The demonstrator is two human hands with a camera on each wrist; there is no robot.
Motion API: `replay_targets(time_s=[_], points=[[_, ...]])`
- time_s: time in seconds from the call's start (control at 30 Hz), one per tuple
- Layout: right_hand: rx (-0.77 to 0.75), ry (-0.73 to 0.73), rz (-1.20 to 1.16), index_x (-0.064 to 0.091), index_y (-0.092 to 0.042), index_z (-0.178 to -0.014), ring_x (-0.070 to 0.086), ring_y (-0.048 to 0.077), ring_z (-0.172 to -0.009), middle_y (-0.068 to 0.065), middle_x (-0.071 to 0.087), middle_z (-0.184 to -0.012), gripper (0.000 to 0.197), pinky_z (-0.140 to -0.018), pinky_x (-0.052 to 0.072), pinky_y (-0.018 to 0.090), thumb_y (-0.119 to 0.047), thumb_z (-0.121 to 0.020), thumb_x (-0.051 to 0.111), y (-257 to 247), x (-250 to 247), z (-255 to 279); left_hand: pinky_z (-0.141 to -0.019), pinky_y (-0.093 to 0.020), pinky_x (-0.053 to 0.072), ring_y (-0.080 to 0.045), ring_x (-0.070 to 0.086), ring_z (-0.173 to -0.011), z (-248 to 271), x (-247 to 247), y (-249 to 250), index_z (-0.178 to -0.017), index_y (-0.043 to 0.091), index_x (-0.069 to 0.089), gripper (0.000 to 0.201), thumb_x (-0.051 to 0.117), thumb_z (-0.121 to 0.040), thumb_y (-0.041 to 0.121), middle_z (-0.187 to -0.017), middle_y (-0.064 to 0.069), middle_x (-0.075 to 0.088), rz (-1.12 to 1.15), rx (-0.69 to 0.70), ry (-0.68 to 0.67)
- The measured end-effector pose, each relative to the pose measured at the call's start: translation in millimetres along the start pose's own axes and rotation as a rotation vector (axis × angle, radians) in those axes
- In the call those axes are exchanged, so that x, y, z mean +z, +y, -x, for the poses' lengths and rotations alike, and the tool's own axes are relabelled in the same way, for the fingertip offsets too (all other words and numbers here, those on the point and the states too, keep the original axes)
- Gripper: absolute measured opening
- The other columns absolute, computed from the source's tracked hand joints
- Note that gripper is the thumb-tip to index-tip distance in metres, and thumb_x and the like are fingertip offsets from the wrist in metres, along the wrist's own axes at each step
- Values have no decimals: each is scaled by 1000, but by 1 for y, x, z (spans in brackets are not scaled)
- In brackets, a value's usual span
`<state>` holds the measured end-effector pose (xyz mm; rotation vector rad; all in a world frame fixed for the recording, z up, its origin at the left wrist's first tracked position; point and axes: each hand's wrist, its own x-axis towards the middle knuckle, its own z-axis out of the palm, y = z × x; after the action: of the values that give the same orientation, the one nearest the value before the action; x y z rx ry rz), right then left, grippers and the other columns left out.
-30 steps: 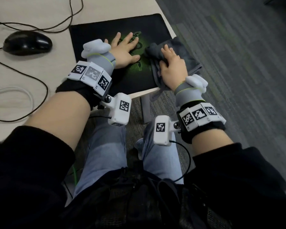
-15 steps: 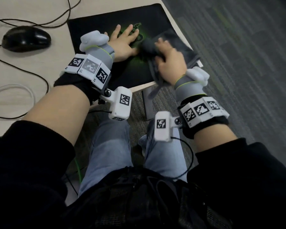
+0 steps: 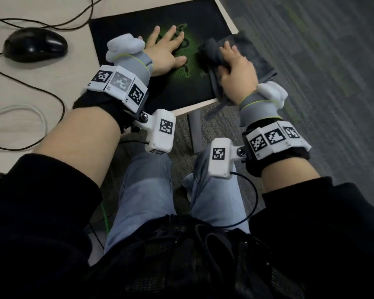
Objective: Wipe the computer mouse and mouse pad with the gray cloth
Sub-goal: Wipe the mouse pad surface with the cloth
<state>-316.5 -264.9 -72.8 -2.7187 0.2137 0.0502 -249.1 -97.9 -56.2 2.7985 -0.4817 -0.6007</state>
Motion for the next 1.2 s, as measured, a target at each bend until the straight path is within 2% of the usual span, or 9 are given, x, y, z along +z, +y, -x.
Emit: replay_targets(time_s=[0.13,0.27,0.47,0.63,0.73,0.83,0.97,1.07,1.2], points=[[-29,13,-16,35,-14,-146,20,17,-148,1,24,-159,52,-120,14,31,-7,-94,41,-12,7,10,-119,-53,-5,-23,-11,-149,0,0,3,-151,33,5,60,34,-99,40,-161,10,-7,-19,-7,0],[-137,-4,-188,50,-20,-137,37,13,-141,4,47,-147,51,-116,23,25,-9,-87,51,-26,21,33,-119,-51,-4,-23,-11,-149,0,-1,5,-151,32,4,57,30,-101,37,-161,10,-7,-32,-15,-4],[127,146,-213,51,-21,-136,38,14,-140,2,47,-146,49,-107,21,13,-5,-90,47,3,-7,36,-118,-52,-6,-22,-13,-149,0,-2,1,-151,33,5,62,36,-98,42,-161,11,-8,-7,-2,-22],[61,53,-85,46,-27,-139,40,23,-138,2,43,-150,51,-109,31,28,-13,-90,48,-10,3,38,-118,-51,-6,-24,-12,-149,-1,-1,2,-151,32,5,62,37,-98,41,-161,10,-7,-21,0,-6],[46,46,-125,49,-23,-138,42,22,-136,3,49,-145,50,-108,33,27,-12,-90,48,-14,1,37,-119,-47,-3,-25,-9,-149,-1,-3,4,-151,32,8,64,41,-97,40,-161,9,-4,-3,-5,-2],[72,55,-105,50,-19,-137,44,24,-134,0,51,-143,47,-103,37,26,-13,-91,47,-14,-9,32,-119,-41,6,-27,4,-149,-4,-10,13,-149,28,23,67,55,-91,30,-160,2,12,40,6,79],[37,40,-35,59,-15,-125,44,30,-133,-1,48,-146,39,-103,41,35,-12,-88,46,-14,-10,26,-119,-45,0,-21,1,-150,-15,-18,29,-149,23,26,72,59,-85,17,-160,3,13,61,36,91],[4,24,38,61,-15,-123,39,28,-133,-1,47,-146,40,-104,39,39,-14,-86,47,-11,-11,21,-118,-40,9,-26,5,-149,-25,-21,29,-152,12,11,83,59,-89,37,-162,-2,4,59,-15,48],[-34,-18,156,48,-18,-138,33,26,-138,-2,39,-152,51,-105,35,38,-20,-87,48,-11,-13,14,-118,-36,12,-31,11,-145,-40,-18,20,-152,10,7,112,61,-72,68,-161,-6,7,-8,-35,75]])
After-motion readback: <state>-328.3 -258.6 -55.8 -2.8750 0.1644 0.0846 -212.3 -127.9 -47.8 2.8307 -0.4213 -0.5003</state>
